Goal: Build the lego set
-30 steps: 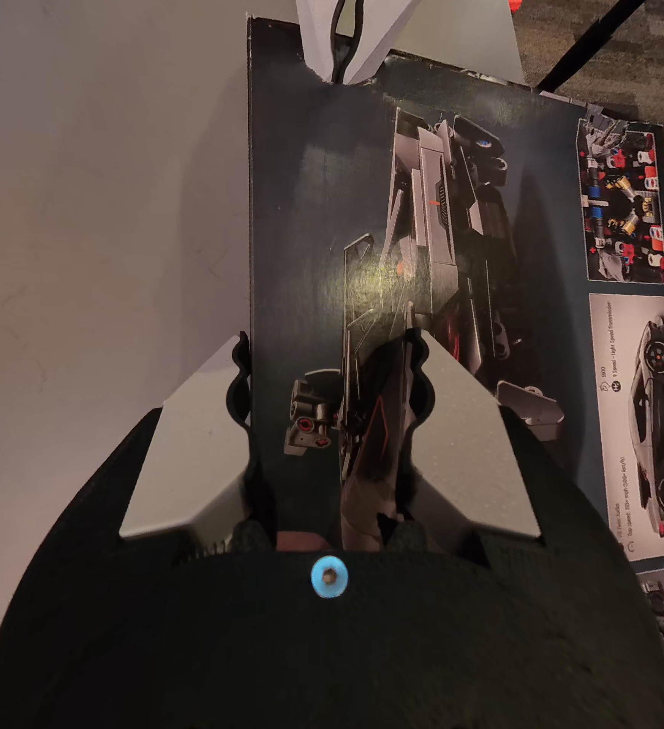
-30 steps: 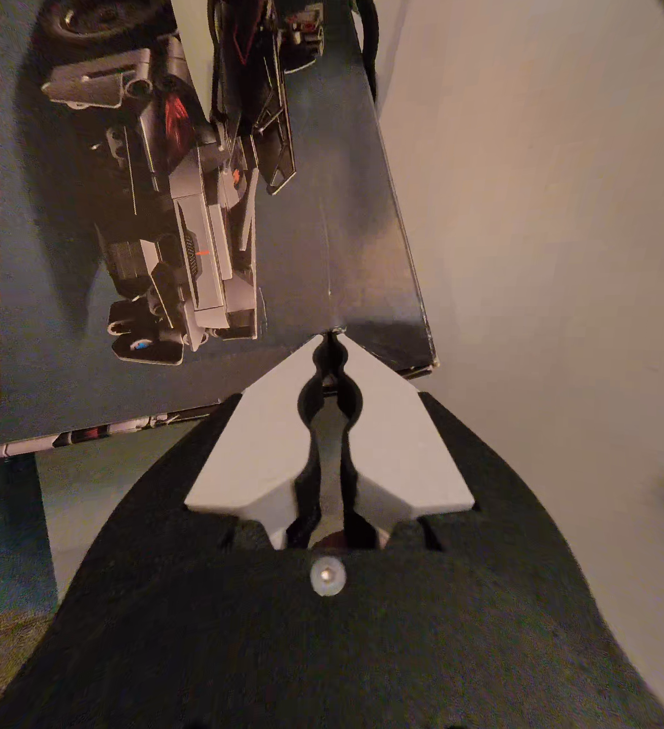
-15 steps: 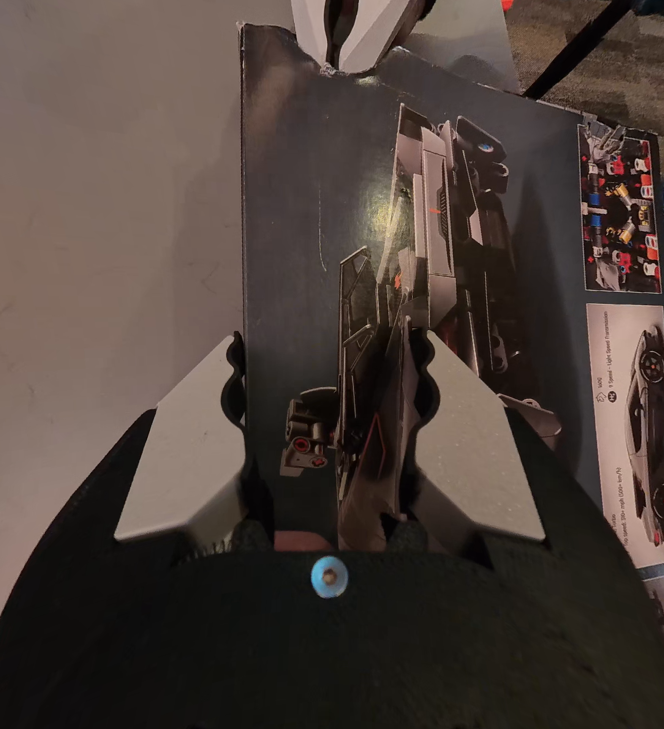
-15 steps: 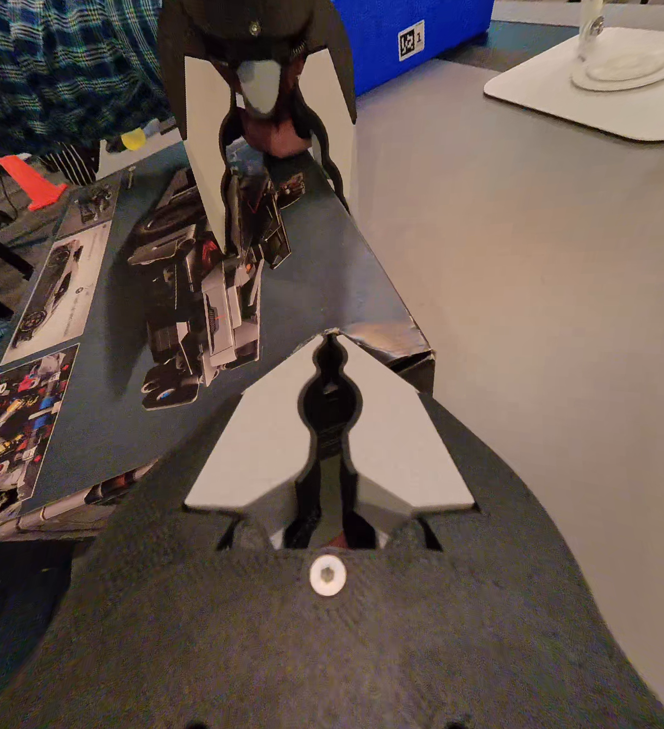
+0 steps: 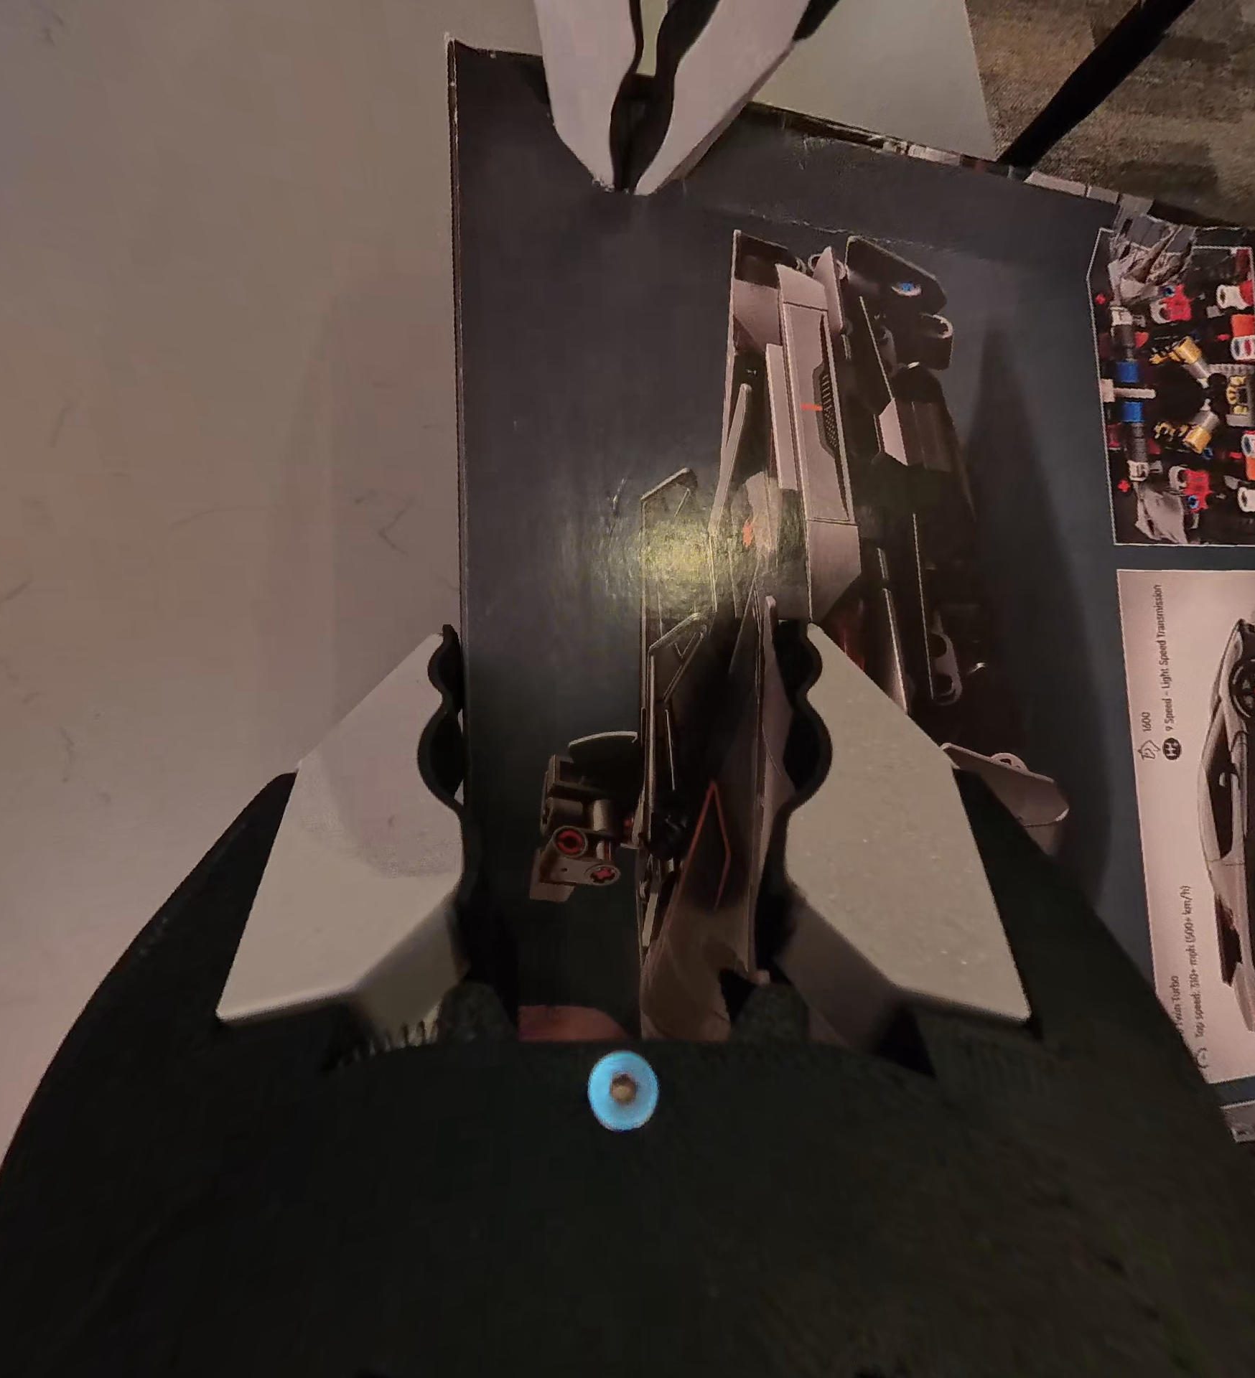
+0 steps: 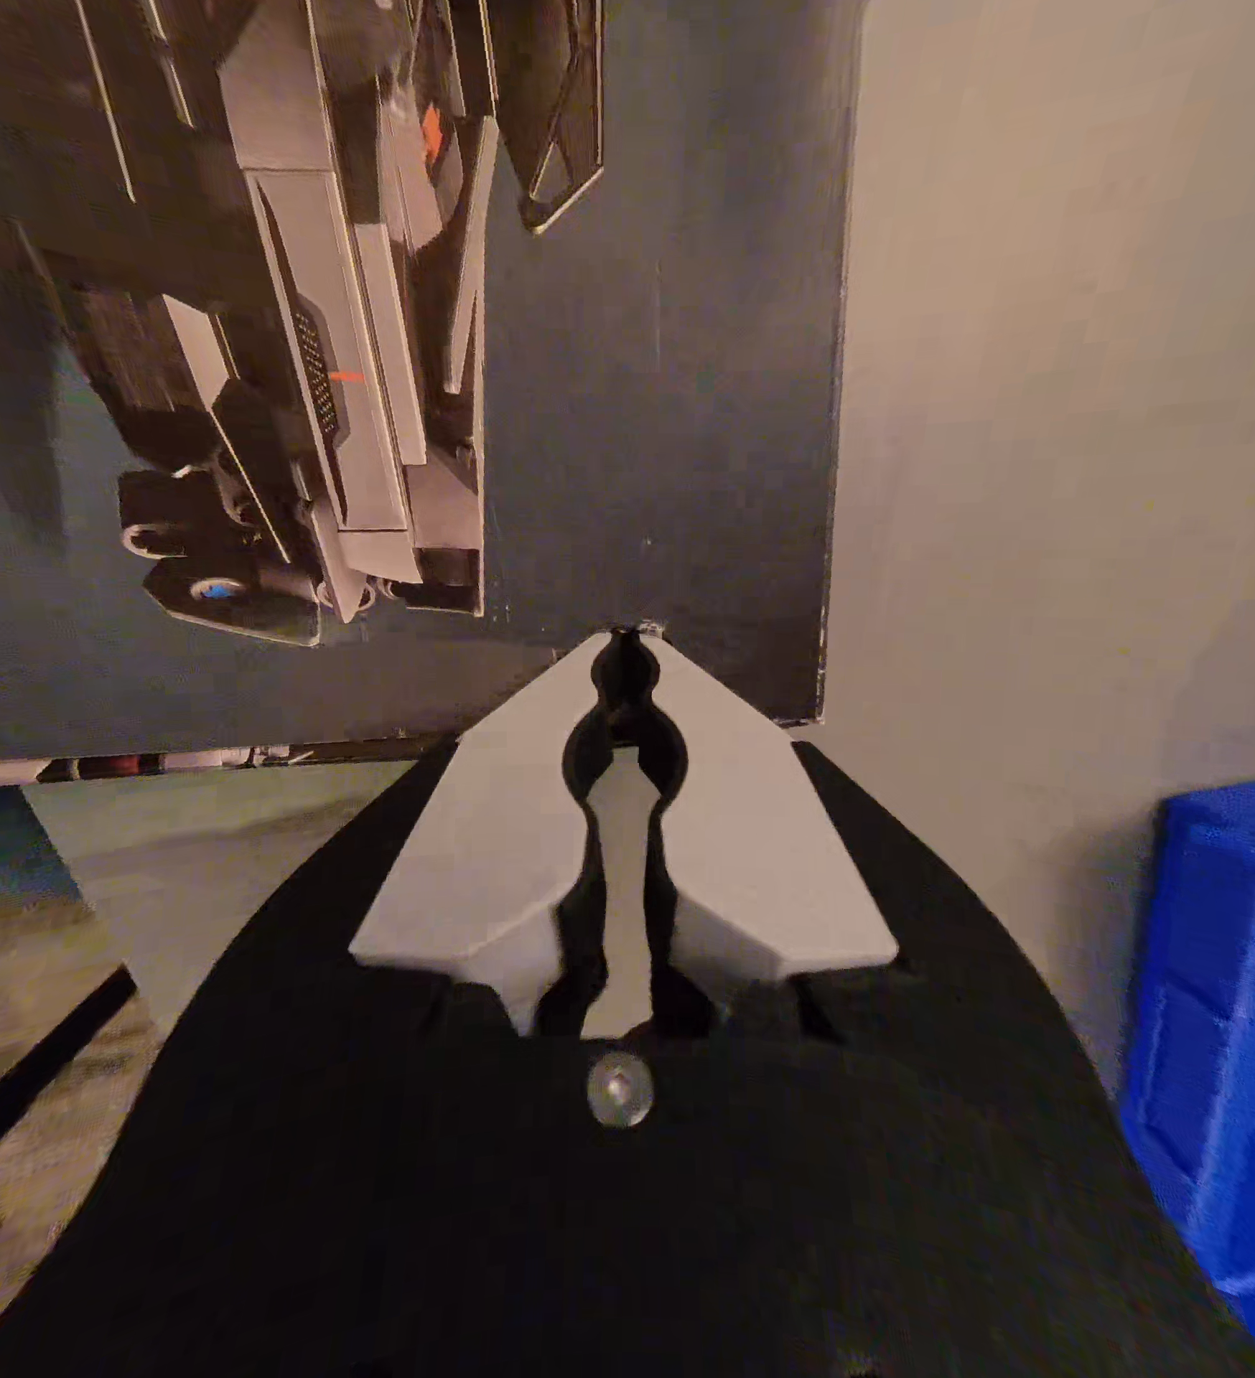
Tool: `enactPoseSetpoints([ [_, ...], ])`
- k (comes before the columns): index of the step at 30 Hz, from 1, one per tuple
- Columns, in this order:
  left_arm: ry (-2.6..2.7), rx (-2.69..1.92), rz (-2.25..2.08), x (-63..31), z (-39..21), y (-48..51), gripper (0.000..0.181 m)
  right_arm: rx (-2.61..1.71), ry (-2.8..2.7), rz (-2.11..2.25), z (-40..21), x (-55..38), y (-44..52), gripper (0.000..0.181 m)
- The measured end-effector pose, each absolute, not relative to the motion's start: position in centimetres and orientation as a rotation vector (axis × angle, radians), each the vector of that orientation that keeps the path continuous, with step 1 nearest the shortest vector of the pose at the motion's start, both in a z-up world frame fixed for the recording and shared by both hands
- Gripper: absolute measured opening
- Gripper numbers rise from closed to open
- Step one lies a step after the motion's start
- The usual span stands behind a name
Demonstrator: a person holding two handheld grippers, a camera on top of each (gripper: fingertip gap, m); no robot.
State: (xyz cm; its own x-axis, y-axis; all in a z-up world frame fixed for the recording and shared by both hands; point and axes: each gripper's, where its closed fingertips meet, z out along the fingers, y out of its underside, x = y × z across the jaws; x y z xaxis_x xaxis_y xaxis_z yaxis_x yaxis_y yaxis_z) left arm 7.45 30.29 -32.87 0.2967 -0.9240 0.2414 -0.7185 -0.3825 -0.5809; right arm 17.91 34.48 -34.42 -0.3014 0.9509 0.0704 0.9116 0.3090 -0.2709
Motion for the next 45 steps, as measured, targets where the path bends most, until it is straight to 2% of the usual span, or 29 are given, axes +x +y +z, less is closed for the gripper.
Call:
enactPoseSetpoints([
  [2,1.480,-2.209,-0.782,7.4,-32.9,30.3,0.085,-1.758,-2.445,0.049,-34.7,18.4,34.8,0.000],
  [6,1.482,-2.203,-0.765,7.4,-33.0,30.4,0.085,-1.835,-2.512,-0.055,-35.0,18.6,35.1,0.000],
  [16,1.473,-2.207,-0.799,7.4,-32.8,30.5,0.086,-1.782,-2.145,0.487,-34.1,17.1,34.3,0.000],
  [18,1.474,-2.205,-0.795,7.4,-32.8,30.5,0.086,-1.748,-2.101,0.474,-33.9,17.1,34.5,0.000],
  [23,1.470,-2.206,-0.799,7.5,-32.8,30.6,0.087,-1.806,-1.830,0.834,-33.0,16.5,34.2,0.000],
  [26,1.471,-2.210,-0.803,7.4,-32.8,30.6,0.087,-1.790,-1.799,0.827,-32.9,16.4,34.3,0.000],
  [30,1.481,-2.204,-0.800,7.5,-32.8,30.5,0.087,-1.852,-1.952,0.554,-33.1,17.5,34.2,0.000],
  [34,1.487,-2.200,-0.791,7.5,-32.9,30.4,0.087,-1.872,-2.062,0.335,-32.0,18.2,34.2,0.008],
  [35,1.487,-2.198,-0.790,7.5,-32.9,30.4,0.087,-1.875,-2.059,0.283,-32.2,18.2,34.5,0.003],
  [40,1.499,-2.188,-0.776,7.5,-32.9,30.3,0.087,-1.718,-2.097,0.004,-34.0,17.8,35.7,0.000],
  [45,1.488,-2.193,-0.785,7.5,-32.9,30.4,0.087,-1.538,-1.914,-0.117,-33.1,17.4,36.3,0.000],
])
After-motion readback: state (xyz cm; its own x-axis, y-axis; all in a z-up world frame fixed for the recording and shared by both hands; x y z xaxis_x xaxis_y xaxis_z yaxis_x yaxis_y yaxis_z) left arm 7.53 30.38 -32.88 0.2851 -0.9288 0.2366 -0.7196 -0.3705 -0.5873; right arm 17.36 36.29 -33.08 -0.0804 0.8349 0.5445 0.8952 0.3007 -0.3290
